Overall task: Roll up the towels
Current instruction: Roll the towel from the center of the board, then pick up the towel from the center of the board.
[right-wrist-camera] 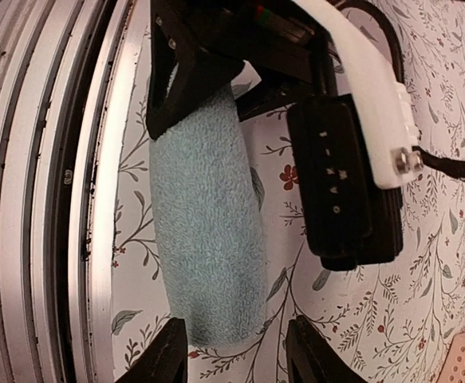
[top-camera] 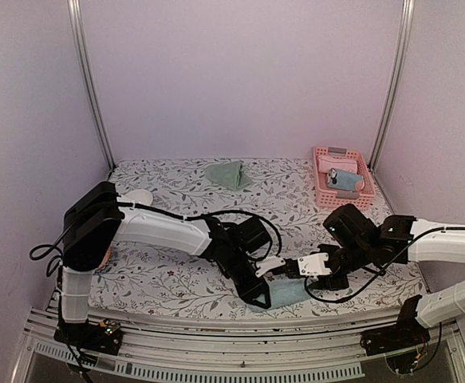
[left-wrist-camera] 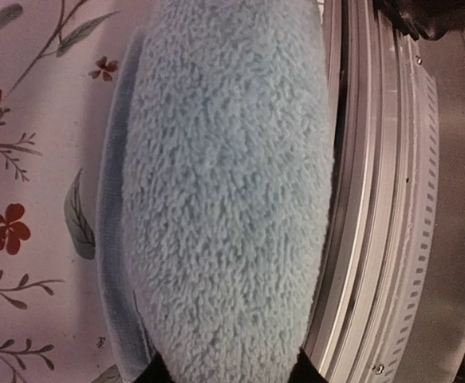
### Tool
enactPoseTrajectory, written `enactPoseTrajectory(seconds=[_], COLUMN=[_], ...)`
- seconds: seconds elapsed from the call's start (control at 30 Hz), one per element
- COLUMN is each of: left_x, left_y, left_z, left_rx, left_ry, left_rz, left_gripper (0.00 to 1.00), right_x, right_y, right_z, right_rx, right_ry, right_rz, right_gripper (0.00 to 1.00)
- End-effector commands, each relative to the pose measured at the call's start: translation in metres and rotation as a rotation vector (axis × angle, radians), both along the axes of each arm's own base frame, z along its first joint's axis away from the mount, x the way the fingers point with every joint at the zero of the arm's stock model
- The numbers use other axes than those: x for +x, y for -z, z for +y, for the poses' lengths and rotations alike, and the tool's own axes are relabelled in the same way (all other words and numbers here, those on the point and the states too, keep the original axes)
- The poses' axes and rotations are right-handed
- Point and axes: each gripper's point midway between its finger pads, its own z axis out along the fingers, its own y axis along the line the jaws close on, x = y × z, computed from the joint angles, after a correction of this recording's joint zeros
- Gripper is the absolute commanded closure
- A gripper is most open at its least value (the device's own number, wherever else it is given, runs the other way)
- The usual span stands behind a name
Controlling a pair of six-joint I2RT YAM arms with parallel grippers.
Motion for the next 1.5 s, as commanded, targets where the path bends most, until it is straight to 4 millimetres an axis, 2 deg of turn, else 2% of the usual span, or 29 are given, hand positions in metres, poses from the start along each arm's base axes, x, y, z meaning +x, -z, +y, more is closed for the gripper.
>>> enactPoseTrajectory(seconds=[0.0,0.13,0.4,0.6,0.83,0.87,0.93,1.03,1.07,1.13,1.2,1.27,1.37,1.47], left_x=[-0.032,-0.031,-0.027,-0.020,-0.010,-0.009,-0.005,0.002,0.006,0.017,0.027,0.041,0.059,0.072], left_y=[0.061,0.063,0.061,0.055,0.050,0.049,0.045,0.038,0.035,0.029,0.020,0.007,-0.025,-0.050], left_z=[0.059,0.060,0.057,0.053,0.050,0.049,0.046,0.044,0.044,0.047,0.056,0.062,0.069,0.074], left_rx=[0.272,0.270,0.234,0.189,0.137,0.129,0.110,0.081,0.069,0.049,0.023,-0.011,-0.099,-0.163], left_ry=[-0.032,-0.040,-0.056,-0.072,-0.089,-0.092,-0.096,-0.106,-0.111,-0.140,-0.176,-0.228,-0.307,-0.372], left_rz=[0.195,0.208,0.250,0.289,0.322,0.323,0.320,0.288,0.270,0.221,0.181,0.133,0.055,-0.037], left_gripper=[0.79,0.80,0.82,0.83,0.85,0.84,0.82,0.72,0.66,0.55,0.50,0.48,0.46,0.44], right_x=[-0.004,-0.012,-0.008,-0.006,-0.006,-0.007,-0.011,-0.014,-0.014,-0.012,-0.008,-0.003,0.008,0.028], right_y=[0.003,0.014,0.038,0.063,0.084,0.086,0.091,0.090,0.087,0.078,0.067,0.053,0.040,0.027], right_z=[0.016,0.029,0.055,0.062,0.062,0.062,0.062,0.062,0.062,0.059,0.056,0.053,0.043,0.028], right_rx=[-0.024,-0.053,-0.085,-0.133,-0.178,-0.184,-0.193,-0.194,-0.193,-0.185,-0.170,-0.145,-0.130,-0.114], right_ry=[-0.070,-0.117,-0.133,-0.131,-0.111,-0.111,-0.117,-0.123,-0.126,-0.127,-0.120,-0.108,-0.079,-0.025], right_rz=[-0.055,-0.081,-0.147,-0.138,-0.101,-0.094,-0.066,-0.046,-0.049,-0.059,-0.064,-0.063,-0.073,-0.086], right_gripper=[0.55,0.53,0.48,0.46,0.45,0.48,0.66,0.86,0.89,0.92,0.94,0.96,0.96,0.97])
